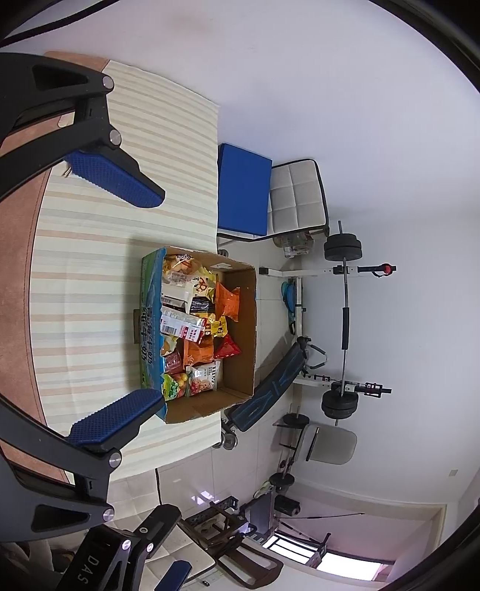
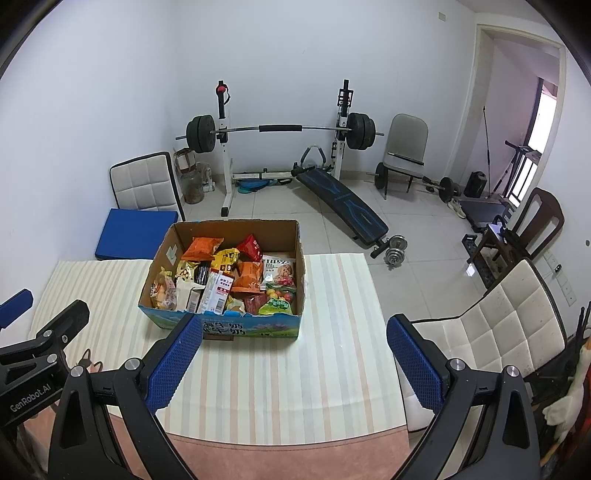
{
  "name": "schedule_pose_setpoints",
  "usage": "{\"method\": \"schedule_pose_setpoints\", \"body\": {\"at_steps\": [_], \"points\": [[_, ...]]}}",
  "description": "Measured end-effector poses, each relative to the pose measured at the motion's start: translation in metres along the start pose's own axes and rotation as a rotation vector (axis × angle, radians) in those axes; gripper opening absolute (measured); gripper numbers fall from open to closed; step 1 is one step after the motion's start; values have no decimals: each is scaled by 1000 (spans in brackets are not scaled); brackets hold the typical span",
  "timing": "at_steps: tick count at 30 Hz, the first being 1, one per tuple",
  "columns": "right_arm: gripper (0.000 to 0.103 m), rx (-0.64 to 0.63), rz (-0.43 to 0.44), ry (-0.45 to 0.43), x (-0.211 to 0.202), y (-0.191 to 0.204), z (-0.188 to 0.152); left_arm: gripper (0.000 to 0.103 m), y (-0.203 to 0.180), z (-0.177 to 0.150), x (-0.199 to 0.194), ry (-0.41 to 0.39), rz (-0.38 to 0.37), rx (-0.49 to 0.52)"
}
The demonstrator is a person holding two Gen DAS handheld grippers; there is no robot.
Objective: Organize snacks
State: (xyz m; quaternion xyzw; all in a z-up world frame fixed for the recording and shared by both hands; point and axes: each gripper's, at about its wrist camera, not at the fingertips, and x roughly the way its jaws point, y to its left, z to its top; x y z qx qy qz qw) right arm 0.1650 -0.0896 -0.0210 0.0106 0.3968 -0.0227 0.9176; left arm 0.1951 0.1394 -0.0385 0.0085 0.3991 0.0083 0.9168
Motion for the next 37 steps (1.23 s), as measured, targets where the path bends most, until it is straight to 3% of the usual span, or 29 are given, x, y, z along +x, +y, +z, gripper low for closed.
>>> {"method": "schedule_pose_setpoints", "body": {"at_steps": [37], "points": [[102,16,-8,1,-3,-4,4,101,0,6,-4,-15,-8,32]]}}
